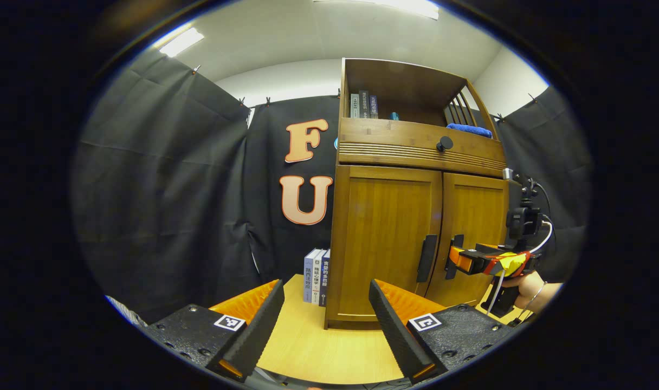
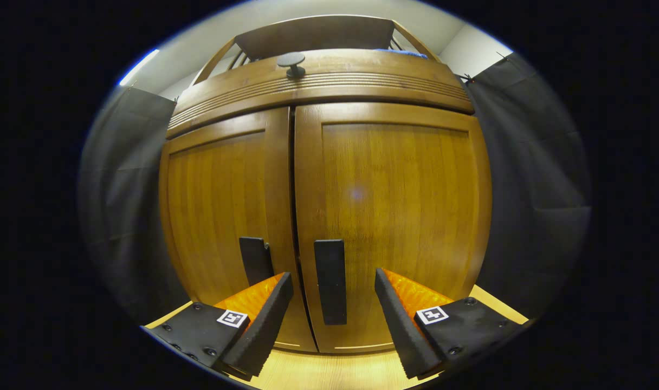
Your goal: Open the right door of the double-door shoe cabinet with the right hand, and open the left door with the left hand.
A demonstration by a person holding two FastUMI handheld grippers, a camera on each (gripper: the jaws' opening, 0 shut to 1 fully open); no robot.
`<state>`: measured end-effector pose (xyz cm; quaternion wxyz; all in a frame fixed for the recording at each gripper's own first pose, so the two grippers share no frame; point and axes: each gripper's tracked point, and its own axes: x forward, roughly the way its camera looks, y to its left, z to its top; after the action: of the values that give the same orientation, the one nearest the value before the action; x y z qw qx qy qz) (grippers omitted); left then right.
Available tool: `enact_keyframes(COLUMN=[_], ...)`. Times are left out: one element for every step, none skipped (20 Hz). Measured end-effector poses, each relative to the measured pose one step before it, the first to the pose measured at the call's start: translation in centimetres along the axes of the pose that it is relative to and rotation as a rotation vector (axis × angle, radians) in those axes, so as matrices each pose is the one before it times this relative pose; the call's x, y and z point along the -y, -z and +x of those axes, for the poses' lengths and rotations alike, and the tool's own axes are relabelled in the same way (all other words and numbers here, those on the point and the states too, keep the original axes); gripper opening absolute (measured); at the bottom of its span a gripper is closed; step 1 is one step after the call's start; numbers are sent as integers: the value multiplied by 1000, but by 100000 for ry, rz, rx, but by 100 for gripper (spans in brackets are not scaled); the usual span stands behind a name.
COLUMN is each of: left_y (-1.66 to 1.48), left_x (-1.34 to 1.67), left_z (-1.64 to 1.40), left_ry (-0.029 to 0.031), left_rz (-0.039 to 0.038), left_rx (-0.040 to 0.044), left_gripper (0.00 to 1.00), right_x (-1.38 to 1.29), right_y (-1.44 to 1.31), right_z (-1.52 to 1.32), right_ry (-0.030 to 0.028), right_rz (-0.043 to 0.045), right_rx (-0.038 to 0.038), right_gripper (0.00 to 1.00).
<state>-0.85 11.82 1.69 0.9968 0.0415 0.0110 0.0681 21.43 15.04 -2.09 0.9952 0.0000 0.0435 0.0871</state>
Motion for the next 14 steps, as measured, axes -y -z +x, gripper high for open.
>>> enact_keyframes(left_y=[-60,34,-36,104,98,157,115,182,22,4,-92,-136,-227,-55], left_x=[-325,-333,-206,-211,-144,-221,-165,-211,-206,-128,-92,-36,74,97], left_z=[-134,-175,-39,-22,13,-22,-18,-113,-51,30,-13,18,77,117], left_ry=[-714,-632,-552,-527,-362,-309,-214,-323,-341,-238,-237,-310,-113,337], left_rz=[-215,-516,-553,-411,-284,-203,-210,-248,-327,-274,194,584,553,182], left_rx=[13,54,15,-138,-306,-496,-453,-252,-33,33,200,438,588,257], left_gripper=[92,92,92,92,92,92,92,92,92,92,95,96,96,97], right_x=[-41,18,-26,-139,-154,39,-187,-239,390,211,-10,-37,-8,66], right_y=[330,262,255,202,242,186,172,205,21,86,-21,9,17,26], right_z=[895,469,614,439,466,370,188,210,246,67,331,-309,139,-219], right_ry=[-84,-96,530,159,280,794,-498,-762,1906,92,-562,-785,-323,155], right_rz=[486,241,-186,-594,-1062,-792,262,229,-689,228,349,-462,-1634,-1520], right_rx=[-1060,-715,-675,-435,-346,-629,-487,-590,-408,-420,123,115,791,394], right_gripper=[96,94,90,87,88,89,69,69,74,48,45,42,39,37])
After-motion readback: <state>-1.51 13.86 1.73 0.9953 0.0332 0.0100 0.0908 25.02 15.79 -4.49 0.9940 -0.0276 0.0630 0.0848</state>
